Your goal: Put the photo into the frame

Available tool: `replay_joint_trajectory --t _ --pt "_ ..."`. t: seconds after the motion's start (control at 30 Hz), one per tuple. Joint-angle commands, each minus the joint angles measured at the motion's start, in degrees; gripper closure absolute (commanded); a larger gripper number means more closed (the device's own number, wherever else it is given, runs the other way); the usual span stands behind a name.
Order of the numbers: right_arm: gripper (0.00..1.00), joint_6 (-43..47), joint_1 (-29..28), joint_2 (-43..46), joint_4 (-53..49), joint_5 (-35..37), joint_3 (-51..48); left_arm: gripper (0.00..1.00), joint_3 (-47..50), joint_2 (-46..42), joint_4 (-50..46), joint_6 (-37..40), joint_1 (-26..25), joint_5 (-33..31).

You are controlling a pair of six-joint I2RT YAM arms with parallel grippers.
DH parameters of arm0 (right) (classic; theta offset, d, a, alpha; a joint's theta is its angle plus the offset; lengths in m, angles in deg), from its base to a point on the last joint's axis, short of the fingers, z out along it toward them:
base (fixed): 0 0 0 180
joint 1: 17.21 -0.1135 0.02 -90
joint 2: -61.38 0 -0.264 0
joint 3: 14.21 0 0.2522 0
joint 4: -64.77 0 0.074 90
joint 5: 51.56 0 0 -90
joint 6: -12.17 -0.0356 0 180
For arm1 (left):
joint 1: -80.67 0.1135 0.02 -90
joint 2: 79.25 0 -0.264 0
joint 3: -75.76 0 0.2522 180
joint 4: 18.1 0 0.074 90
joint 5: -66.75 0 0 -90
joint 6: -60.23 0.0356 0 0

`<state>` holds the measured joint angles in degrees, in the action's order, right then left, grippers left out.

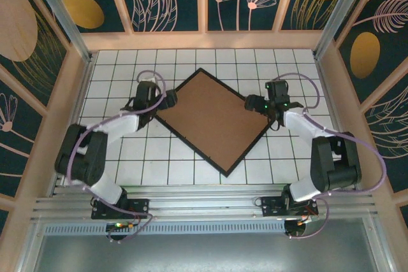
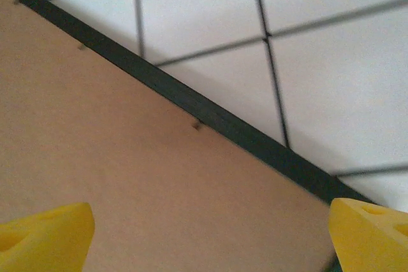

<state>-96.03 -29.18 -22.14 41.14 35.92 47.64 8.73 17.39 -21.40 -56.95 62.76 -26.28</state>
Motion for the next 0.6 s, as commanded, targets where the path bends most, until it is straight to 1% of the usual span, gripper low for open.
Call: replay_joint_trajectory --t 0.0,0.1,0.2,0.27,0.33,0.43,0.5,0.57 --pt "0.05 -2.72 2.56 4.14 -1.44 1.60 -4.37 0.02 -7.59 7.49 -1.92 5.51 2.05 2.43" --pt "0.05 -3.52 2.87 6.70 -3.14 1.84 -7.14 0.01 -13.79 12.64 -5.84 8.45 2.45 5.54" --pt "0.05 -4.79 2.87 8.15 -3.26 1.62 -10.09 0.01 -21.10 18.39 -12.11 11.10 2.45 9.64" --pt "0.05 -6.02 2.80 7.97 -1.46 -0.59 -12.06 0.01 -24.03 21.09 -13.97 12.04 2.48 11.46" --pt "0.06 -7.18 2.53 6.98 0.87 -2.93 -13.09 0.01 -25.29 22.77 -14.37 12.32 2.51 12.54" --pt "0.08 -8.19 1.80 4.57 3.16 -4.36 -12.96 0.02 -27.72 25.52 -16.30 12.83 2.46 14.69" --pt "0.09 -8.24 1.43 3.11 4.45 -4.97 -12.60 0.04 -28.61 26.78 -17.31 13.01 2.46 16.14" --pt "0.10 -8.51 1.33 1.67 6.20 -6.15 -12.35 0.09 -28.09 26.79 -17.16 13.13 2.45 17.20"
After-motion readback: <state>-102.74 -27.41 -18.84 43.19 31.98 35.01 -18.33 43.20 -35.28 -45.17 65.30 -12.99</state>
